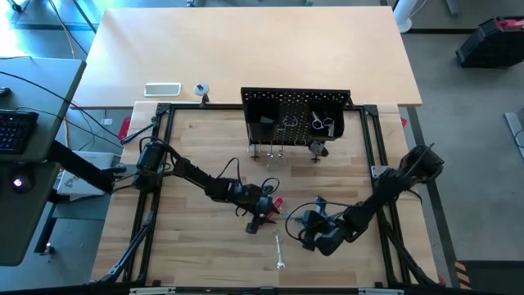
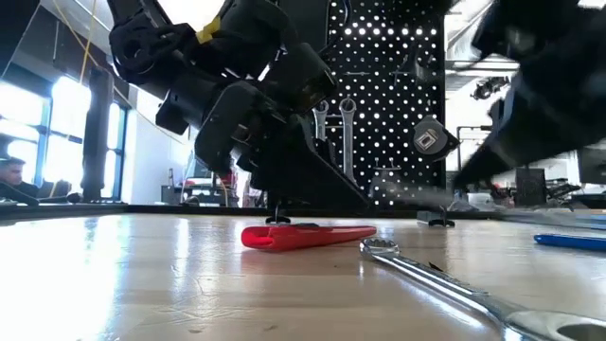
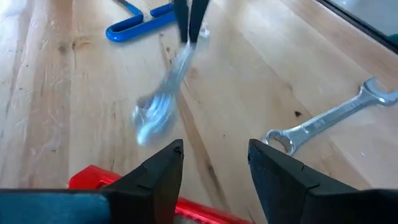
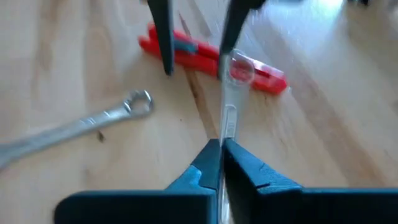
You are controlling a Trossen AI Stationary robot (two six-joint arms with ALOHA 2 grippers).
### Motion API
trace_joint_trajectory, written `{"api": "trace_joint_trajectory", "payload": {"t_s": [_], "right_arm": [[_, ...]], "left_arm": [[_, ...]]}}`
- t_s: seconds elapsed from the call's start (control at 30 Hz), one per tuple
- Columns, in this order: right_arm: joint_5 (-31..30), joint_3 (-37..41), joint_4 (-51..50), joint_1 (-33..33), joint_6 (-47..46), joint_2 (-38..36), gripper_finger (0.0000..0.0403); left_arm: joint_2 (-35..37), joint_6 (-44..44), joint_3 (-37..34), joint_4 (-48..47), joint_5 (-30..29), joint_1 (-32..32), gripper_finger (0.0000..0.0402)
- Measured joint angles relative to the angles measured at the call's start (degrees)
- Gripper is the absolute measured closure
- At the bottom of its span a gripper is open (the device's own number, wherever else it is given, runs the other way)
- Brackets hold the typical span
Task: Hang tools onto peg board
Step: Hang the wrench on the peg board
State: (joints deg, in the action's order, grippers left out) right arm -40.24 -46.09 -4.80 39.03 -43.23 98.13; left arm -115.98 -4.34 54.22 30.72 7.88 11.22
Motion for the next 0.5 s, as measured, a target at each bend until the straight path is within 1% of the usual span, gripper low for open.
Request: {"api": "trace_joint_trajectory", "payload": {"t_s": [0.1, 0.27, 0.4, 0.5], "right_arm": [[-0.8, 0.0, -0.1, 0.5, 1.4, -2.1, 0.0398], [-1.5, 0.0, -0.2, 0.9, 3.2, -5.6, 0.0398], [1.6, 0.0, -1.5, 0.6, 1.3, -6.8, 0.04], [3.9, 0.0, -1.2, -0.1, -0.3, -5.6, 0.0402]], "left_arm": [[1.6, -1.8, 0.0, -1.2, 0.0, -0.3, 0.0224], [6.5, -4.4, 0.0, -5.4, -1.4, -1.6, 0.0224], [9.9, -5.6, 0.0, -9.0, -2.4, -2.4, 0.0224], [10.9, -6.0, 0.0, -10.8, -2.5, -2.6, 0.0224]]}}
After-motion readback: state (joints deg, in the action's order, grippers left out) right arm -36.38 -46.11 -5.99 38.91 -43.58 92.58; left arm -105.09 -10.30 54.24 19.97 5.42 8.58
